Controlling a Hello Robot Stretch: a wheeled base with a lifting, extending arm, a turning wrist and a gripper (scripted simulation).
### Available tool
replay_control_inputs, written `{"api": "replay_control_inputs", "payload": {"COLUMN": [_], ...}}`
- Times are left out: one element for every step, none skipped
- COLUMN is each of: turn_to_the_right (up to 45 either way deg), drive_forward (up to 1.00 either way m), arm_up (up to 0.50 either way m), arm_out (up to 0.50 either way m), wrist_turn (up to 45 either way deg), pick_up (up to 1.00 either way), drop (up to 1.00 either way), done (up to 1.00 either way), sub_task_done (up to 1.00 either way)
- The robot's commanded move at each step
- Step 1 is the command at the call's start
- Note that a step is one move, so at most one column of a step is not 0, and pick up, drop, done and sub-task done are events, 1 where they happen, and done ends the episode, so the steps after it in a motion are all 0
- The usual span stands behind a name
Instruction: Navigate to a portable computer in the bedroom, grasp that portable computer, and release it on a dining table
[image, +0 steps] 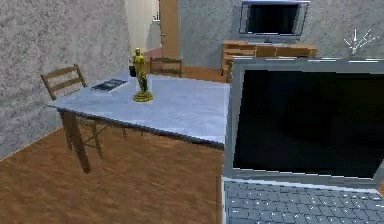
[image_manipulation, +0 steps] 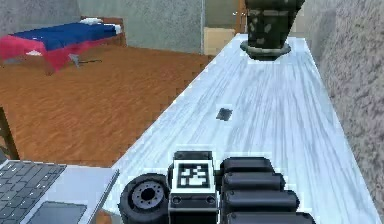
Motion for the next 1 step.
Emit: {"api": "replay_control_inputs", "payload": {"turn_to_the_right": [-24.0], "drive_forward": [0.00], "arm_up": [0.00], "arm_out": [0.00], "wrist_turn": [0.0], "pick_up": [0.00], "drop": [0.00], "done": [0.00], "sub_task_done": [0.00]}}
